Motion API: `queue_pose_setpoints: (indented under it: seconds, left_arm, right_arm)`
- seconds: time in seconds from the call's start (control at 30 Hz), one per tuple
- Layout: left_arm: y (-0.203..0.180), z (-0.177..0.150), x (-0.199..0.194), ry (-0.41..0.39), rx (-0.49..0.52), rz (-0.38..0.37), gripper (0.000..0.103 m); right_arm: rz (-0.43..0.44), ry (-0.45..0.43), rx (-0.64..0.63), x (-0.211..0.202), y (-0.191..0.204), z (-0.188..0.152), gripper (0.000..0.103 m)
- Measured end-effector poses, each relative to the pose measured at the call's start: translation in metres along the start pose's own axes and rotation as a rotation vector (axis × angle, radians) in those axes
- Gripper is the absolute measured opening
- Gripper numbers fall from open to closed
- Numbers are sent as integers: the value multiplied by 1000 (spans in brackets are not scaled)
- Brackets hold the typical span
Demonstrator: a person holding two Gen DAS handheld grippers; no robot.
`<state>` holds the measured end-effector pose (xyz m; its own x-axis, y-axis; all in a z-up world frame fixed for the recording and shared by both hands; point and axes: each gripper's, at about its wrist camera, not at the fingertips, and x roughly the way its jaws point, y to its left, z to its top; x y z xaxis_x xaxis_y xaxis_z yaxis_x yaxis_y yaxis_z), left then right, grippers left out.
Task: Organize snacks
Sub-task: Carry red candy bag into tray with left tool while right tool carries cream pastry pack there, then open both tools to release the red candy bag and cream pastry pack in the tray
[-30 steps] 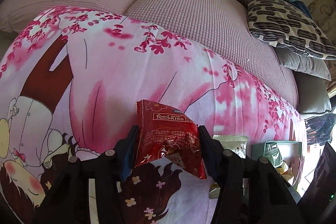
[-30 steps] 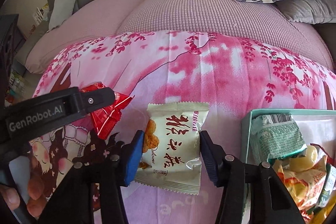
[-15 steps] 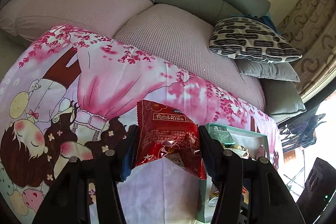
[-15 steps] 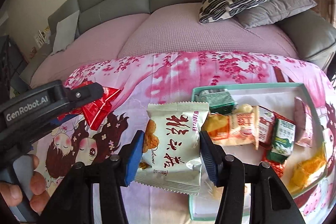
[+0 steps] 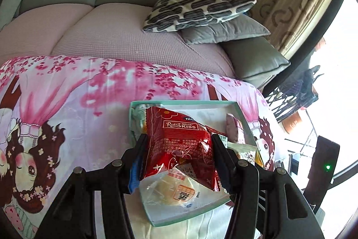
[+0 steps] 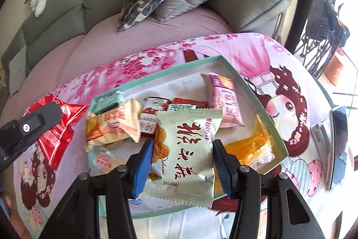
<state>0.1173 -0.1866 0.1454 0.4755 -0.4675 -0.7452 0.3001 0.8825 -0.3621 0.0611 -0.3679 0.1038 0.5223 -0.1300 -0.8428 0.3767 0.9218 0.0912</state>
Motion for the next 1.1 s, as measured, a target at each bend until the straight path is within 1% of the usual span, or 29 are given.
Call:
queue_pose_setpoints:
  seconds: [0.1,0.2,0.47,0.63,0.7,0.8,0.9,1.03,1.1]
  left_arm:
    - [-16,-3,19,40,32,-21,57]
    - [-26,-5,33,67,54,-22,57]
    - [-25,-9,52,107,22,-34,57]
    - [-28,-13,59,130,15,-41,60]
    - [-31,-15,61,140,30,-25,63]
    - [-32,-17,62,150,29,-26,68]
    - [-31,-18,60,155,28,-26,69]
    - [-29,-16,51,140,33,-2,69]
    - [-26,-14,46,128,32,30,71]
  right_arm:
    - [-13,17,12,5,-9,1,56]
    - [-14,25,12,9,-9,0,56]
    - [-11,41,-8,14,-2,-2,56]
    - [-12,52,-6,17,-4,-2,56]
    - [-11,55,-4,18,-5,-2,56]
    - [-9,58,-5,19,-5,-1,56]
    - [-7,65,-6,21,-5,-2,56]
    - [-2,68,-6,22,-4,-2,57]
    - [11,70,0,22,-5,-2,61]
